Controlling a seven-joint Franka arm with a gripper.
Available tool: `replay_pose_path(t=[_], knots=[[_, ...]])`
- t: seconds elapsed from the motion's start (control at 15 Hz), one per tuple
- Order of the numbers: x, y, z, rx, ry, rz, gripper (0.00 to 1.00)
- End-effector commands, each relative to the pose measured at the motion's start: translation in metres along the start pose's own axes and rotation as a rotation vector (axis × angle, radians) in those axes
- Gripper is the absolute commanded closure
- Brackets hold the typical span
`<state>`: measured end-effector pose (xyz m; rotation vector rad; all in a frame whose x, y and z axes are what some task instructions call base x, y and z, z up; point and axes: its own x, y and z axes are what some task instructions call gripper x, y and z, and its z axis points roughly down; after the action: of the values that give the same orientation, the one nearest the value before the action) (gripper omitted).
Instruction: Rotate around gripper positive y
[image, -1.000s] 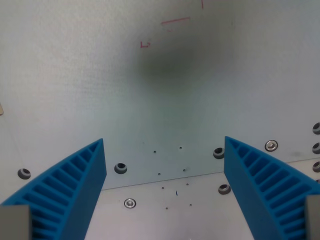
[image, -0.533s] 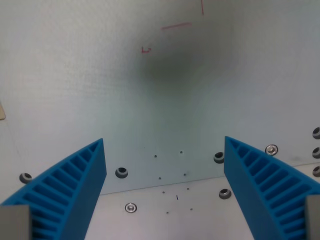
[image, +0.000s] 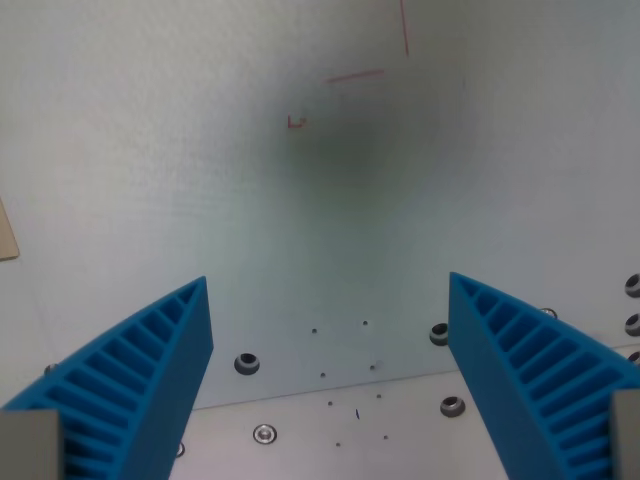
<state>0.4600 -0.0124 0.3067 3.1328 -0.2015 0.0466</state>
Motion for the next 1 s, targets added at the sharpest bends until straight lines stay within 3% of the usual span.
replay_pose_path(t=[0.07, 1.0], knots=[[-0.0092, 0.001, 0.001, -0.004, 0.184, 0.0, 0.0], [-0.0092, 0.001, 0.001, -0.004, 0.347, 0.0, 0.0]])
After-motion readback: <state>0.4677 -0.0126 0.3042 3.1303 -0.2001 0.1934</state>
